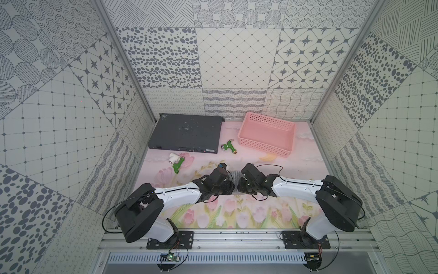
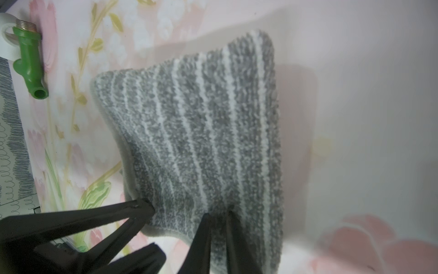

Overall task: Fold the square dishcloth
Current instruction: Smooth out the cleaning item at the center of the board.

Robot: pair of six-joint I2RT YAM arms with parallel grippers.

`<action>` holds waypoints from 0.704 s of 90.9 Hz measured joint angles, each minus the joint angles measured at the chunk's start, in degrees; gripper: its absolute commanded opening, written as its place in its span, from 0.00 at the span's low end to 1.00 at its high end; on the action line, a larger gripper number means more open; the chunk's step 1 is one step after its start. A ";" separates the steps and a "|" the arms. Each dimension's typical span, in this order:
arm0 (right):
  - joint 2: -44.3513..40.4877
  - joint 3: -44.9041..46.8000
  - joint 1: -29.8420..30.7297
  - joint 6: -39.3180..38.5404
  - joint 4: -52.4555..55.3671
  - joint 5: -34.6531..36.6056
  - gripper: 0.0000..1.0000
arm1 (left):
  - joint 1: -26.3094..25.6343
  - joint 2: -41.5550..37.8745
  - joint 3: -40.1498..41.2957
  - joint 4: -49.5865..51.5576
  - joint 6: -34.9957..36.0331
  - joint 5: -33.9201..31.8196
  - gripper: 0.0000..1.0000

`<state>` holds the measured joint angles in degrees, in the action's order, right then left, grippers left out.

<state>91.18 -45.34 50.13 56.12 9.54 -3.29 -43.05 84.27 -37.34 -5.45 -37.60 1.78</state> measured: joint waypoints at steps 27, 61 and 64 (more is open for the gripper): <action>1.79 1.09 -0.13 1.79 -3.41 -1.01 0.15 | 3.06 0.63 3.41 -0.13 -0.04 -1.57 0.32; 1.44 1.22 -0.39 1.73 -4.20 -1.70 0.19 | 4.70 -2.19 4.96 -0.94 -1.20 -0.57 0.37; 0.94 1.22 -0.44 1.62 -4.07 -1.77 0.19 | 4.76 -3.04 4.96 -0.52 -1.31 -0.57 0.38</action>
<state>92.12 -44.12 49.69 57.74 5.48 -5.06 -38.28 81.23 -32.38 -5.98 -38.92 1.21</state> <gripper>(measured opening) 0.184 0.371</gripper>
